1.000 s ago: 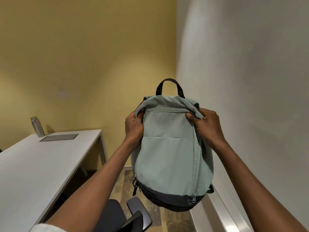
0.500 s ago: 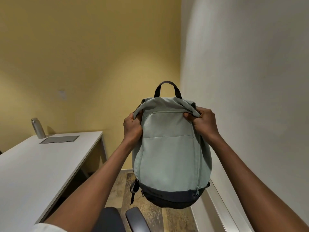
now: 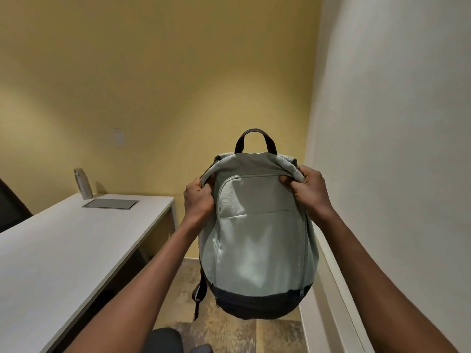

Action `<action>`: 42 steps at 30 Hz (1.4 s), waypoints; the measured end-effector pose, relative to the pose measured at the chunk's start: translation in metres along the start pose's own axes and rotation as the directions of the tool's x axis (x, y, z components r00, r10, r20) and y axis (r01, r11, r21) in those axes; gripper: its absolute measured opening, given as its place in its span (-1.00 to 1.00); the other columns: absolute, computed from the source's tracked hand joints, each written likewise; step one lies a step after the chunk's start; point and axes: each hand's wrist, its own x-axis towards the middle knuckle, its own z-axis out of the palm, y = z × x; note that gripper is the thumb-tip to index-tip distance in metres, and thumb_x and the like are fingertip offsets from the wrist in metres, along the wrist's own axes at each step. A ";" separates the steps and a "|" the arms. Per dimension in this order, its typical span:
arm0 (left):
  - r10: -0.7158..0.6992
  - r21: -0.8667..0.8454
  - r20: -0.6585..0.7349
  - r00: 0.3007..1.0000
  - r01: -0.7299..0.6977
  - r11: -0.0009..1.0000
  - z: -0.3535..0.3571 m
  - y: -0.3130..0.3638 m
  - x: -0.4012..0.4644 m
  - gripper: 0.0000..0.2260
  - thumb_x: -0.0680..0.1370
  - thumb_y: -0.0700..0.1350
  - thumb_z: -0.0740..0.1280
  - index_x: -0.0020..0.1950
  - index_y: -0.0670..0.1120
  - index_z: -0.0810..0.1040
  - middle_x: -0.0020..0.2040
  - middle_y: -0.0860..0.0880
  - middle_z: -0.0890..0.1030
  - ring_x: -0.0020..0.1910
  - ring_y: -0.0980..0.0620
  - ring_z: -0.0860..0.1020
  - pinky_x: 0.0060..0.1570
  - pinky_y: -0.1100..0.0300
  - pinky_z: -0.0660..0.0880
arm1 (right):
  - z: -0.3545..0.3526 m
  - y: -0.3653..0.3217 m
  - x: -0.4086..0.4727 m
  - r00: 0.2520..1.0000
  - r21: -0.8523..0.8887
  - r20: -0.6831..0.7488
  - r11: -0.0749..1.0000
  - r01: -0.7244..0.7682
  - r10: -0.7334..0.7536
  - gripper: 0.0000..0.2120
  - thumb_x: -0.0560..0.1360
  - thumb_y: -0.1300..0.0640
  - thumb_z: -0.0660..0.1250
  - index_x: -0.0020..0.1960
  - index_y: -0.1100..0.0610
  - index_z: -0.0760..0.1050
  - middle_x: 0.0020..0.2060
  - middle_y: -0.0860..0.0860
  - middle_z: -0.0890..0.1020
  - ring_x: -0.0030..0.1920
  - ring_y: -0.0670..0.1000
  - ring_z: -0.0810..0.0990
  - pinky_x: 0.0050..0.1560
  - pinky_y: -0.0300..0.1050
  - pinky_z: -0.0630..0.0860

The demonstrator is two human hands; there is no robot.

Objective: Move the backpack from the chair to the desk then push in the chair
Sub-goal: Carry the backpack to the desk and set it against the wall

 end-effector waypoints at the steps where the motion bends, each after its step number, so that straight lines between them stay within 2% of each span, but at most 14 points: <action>1: -0.011 0.009 -0.006 1.000 0.011 1.000 0.000 -0.006 0.009 -0.78 0.65 -0.04 0.22 -0.06 -0.05 0.62 -0.17 -0.05 0.64 -0.23 0.01 0.52 -0.28 0.10 0.44 | 0.008 0.003 0.007 1.000 0.011 0.016 1.000 -0.006 0.006 -0.75 0.48 0.15 0.48 0.03 0.32 0.59 -0.05 0.27 0.68 -0.01 0.28 0.63 0.04 0.23 0.55; 4: -0.031 0.029 -0.011 0.999 0.032 0.999 0.001 -0.021 0.036 -0.78 0.64 -0.09 0.21 -0.16 0.00 0.56 -0.25 0.00 0.58 -0.29 0.03 0.46 -0.31 0.11 0.39 | 0.027 0.013 0.026 0.998 0.036 0.057 0.999 -0.029 0.027 -0.75 0.48 0.17 0.48 0.04 0.34 0.59 -0.03 0.30 0.67 -0.10 0.11 0.58 -0.02 0.19 0.55; 6: -0.041 0.050 -0.009 0.999 0.041 0.998 0.003 -0.031 0.054 -0.78 0.62 -0.13 0.20 -0.17 -0.07 0.55 -0.27 -0.01 0.55 -0.30 0.01 0.43 -0.31 0.09 0.35 | 0.039 0.020 0.040 0.996 0.042 0.073 0.998 -0.047 0.044 -0.76 0.48 0.17 0.48 0.03 0.33 0.59 -0.03 0.31 0.66 -0.12 0.07 0.54 -0.11 0.05 0.49; 8: -0.052 0.060 0.002 0.999 0.052 0.997 0.004 -0.039 0.073 -0.79 0.62 -0.13 0.20 -0.12 -0.14 0.58 -0.26 -0.05 0.55 -0.30 0.00 0.42 -0.30 0.09 0.34 | 0.051 0.026 0.053 0.996 0.052 0.076 0.997 -0.052 0.048 -0.77 0.48 0.18 0.48 0.03 0.31 0.60 -0.03 0.30 0.66 -0.12 0.05 0.54 -0.11 -0.04 0.44; 11: -0.054 0.050 0.002 0.999 0.054 0.997 0.004 -0.050 0.099 -0.78 0.63 -0.13 0.20 -0.01 -0.18 0.62 -0.20 -0.09 0.58 -0.27 0.00 0.43 -0.26 0.08 0.36 | 0.073 0.031 0.074 0.996 0.056 0.084 0.998 -0.029 0.025 -0.80 0.47 0.20 0.49 0.06 0.27 0.64 -0.03 0.27 0.68 -0.09 0.14 0.62 -0.08 0.04 0.52; 13: -0.067 0.042 -0.016 0.998 0.067 0.997 0.005 -0.058 0.114 -0.79 0.63 -0.13 0.20 -0.02 -0.17 0.61 -0.21 -0.07 0.58 -0.27 0.00 0.44 -0.27 0.09 0.36 | 0.086 0.032 0.088 0.995 0.036 0.094 0.999 -0.019 0.015 -0.79 0.46 0.21 0.49 0.07 0.25 0.65 -0.03 0.24 0.69 0.00 0.23 0.65 -0.01 0.16 0.57; 15: -0.078 0.054 -0.037 0.996 0.080 0.995 0.006 -0.064 0.130 -0.81 0.62 -0.14 0.20 -0.07 -0.13 0.59 -0.23 -0.03 0.57 -0.28 0.01 0.44 -0.30 0.09 0.36 | 0.098 0.035 0.104 0.994 0.028 0.105 1.000 -0.013 0.010 -0.79 0.46 0.21 0.49 0.07 0.26 0.65 -0.04 0.23 0.70 -0.02 0.20 0.65 0.03 0.19 0.57; 19: -0.098 0.079 -0.082 0.992 0.104 0.991 0.010 -0.074 0.158 -0.83 0.62 -0.13 0.20 -0.09 -0.06 0.56 -0.25 0.01 0.56 -0.30 0.06 0.45 -0.35 0.13 0.36 | 0.121 0.043 0.135 0.991 0.035 0.134 0.999 -0.003 -0.002 -0.79 0.45 0.20 0.51 0.05 0.26 0.65 -0.05 0.25 0.70 -0.10 0.04 0.58 -0.07 0.07 0.54; 22: -0.119 0.073 -0.123 0.985 0.129 0.989 0.017 -0.086 0.176 -0.81 0.63 -0.09 0.21 -0.04 -0.09 0.58 -0.15 -0.06 0.61 -0.23 -0.02 0.49 -0.27 0.08 0.38 | 0.136 0.056 0.158 0.985 0.062 0.169 0.998 0.005 -0.015 -0.78 0.44 0.19 0.52 0.04 0.26 0.65 -0.06 0.25 0.70 -0.14 0.00 0.56 -0.13 -0.07 0.45; 25: -0.119 0.054 -0.167 0.979 0.129 0.990 0.028 -0.099 0.198 -0.82 0.64 -0.07 0.22 -0.08 -0.07 0.57 -0.16 -0.05 0.61 -0.20 -0.04 0.49 -0.24 0.08 0.40 | 0.151 0.072 0.187 0.975 0.085 0.222 0.996 0.011 -0.029 -0.77 0.42 0.16 0.54 0.00 0.28 0.65 -0.08 0.23 0.71 -0.14 0.01 0.56 -0.13 -0.07 0.44; 29: -0.125 0.045 -0.228 0.966 0.139 0.989 0.043 -0.113 0.226 -0.81 0.65 -0.03 0.24 -0.11 0.00 0.57 -0.18 0.01 0.62 -0.23 0.04 0.50 -0.25 0.15 0.43 | 0.170 0.095 0.230 0.953 0.104 0.301 0.994 0.017 -0.047 -0.76 0.40 0.14 0.56 -0.06 0.27 0.64 -0.11 0.27 0.70 -0.18 -0.01 0.54 -0.16 -0.08 0.40; 34: -0.170 0.047 -0.296 0.940 0.192 0.980 0.063 -0.131 0.265 -0.78 0.64 -0.04 0.24 0.04 -0.12 0.63 -0.04 -0.12 0.68 -0.08 -0.09 0.56 -0.06 -0.01 0.50 | 0.195 0.118 0.280 0.918 0.131 0.390 0.991 0.021 -0.072 -0.75 0.39 0.12 0.57 -0.04 0.25 0.66 -0.10 0.27 0.71 -0.19 -0.01 0.55 -0.16 -0.07 0.42; 38: -0.183 0.050 -0.358 0.915 0.215 0.975 0.079 -0.136 0.295 -0.78 0.63 -0.03 0.24 0.03 -0.12 0.63 -0.05 -0.10 0.68 -0.12 -0.06 0.55 -0.17 0.06 0.44 | 0.212 0.130 0.318 0.907 0.136 0.413 0.990 0.024 -0.079 -0.73 0.39 0.12 0.56 -0.06 0.30 0.63 -0.11 0.31 0.69 -0.21 0.00 0.52 -0.18 -0.07 0.39; 42: -0.199 0.031 -0.391 0.899 0.229 0.973 0.084 -0.142 0.318 -0.78 0.63 -0.04 0.24 0.04 -0.10 0.64 -0.03 -0.10 0.69 -0.13 -0.02 0.56 -0.15 0.08 0.45 | 0.236 0.138 0.344 0.902 0.141 0.423 0.990 0.027 -0.085 -0.70 0.40 0.13 0.55 -0.06 0.34 0.59 -0.16 0.29 0.68 -0.20 0.00 0.49 -0.19 -0.07 0.35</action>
